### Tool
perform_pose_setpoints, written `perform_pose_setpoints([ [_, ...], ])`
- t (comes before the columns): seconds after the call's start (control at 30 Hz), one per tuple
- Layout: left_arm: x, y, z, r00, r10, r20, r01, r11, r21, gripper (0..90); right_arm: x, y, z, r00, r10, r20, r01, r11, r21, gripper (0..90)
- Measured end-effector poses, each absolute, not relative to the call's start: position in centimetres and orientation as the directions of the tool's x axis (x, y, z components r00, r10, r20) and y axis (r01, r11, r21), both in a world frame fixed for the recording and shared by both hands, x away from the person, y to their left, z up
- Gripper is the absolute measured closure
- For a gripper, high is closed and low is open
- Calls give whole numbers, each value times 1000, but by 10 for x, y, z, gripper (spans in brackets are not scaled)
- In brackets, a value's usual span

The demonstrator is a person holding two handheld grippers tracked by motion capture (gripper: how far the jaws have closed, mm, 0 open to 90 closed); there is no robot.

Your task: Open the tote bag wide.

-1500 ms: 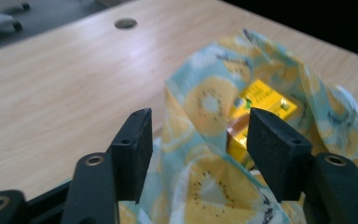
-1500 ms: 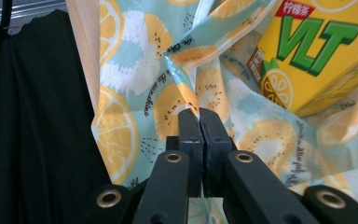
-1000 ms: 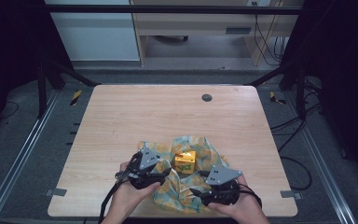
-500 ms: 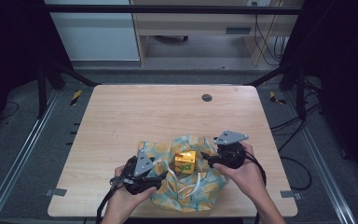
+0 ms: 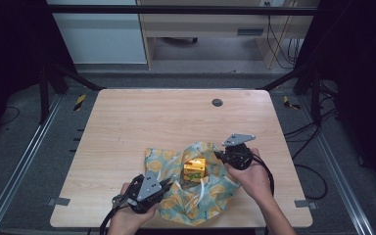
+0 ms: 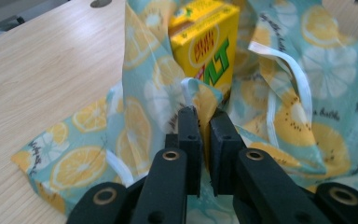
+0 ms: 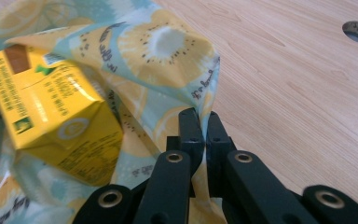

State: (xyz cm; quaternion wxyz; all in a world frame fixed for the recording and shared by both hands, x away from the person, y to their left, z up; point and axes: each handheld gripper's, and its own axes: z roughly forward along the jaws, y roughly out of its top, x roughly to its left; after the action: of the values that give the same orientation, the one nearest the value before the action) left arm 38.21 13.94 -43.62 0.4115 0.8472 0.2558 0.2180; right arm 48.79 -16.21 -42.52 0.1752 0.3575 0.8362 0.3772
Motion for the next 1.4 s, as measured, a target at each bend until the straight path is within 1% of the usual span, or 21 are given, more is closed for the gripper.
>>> perform_pose_setpoints([
  [0.03,383,142,-437,769,617,167,256,-537,804,854,490,-163,-426,-676,736,-20,472,454,756,896],
  [0.2,390,154,-442,755,638,151,277,-519,809,866,503,-167,-434,-642,767,-11,501,429,752,899],
  [0.4,396,167,-444,730,662,170,287,-522,804,870,514,-176,-443,-595,803,9,549,398,735,899],
  [0.5,399,174,-446,726,663,185,295,-542,787,876,516,-181,-447,-584,812,12,569,398,720,899],
  [0.6,396,180,-448,732,658,176,302,-545,782,880,517,-187,-449,-570,821,29,591,385,709,900],
  [0.7,391,184,-451,741,644,189,296,-566,769,882,517,-190,-452,-567,823,35,599,383,704,899],
  [0.8,393,186,-453,730,654,199,302,-570,764,881,518,-189,-455,-570,821,38,603,386,699,899],
  [1.0,407,192,-459,703,687,181,337,-547,766,883,522,-185,-460,-561,826,44,622,386,682,899],
  [1.03,408,193,-461,705,685,186,341,-557,757,883,522,-186,-460,-564,825,33,619,396,678,899],
  [1.23,413,192,-477,714,680,167,377,-575,726,884,522,-188,-467,-563,826,40,636,401,659,899],
  [1.4,417,194,-482,713,679,173,392,-591,706,890,528,-191,-474,-554,832,38,643,399,653,900],
])
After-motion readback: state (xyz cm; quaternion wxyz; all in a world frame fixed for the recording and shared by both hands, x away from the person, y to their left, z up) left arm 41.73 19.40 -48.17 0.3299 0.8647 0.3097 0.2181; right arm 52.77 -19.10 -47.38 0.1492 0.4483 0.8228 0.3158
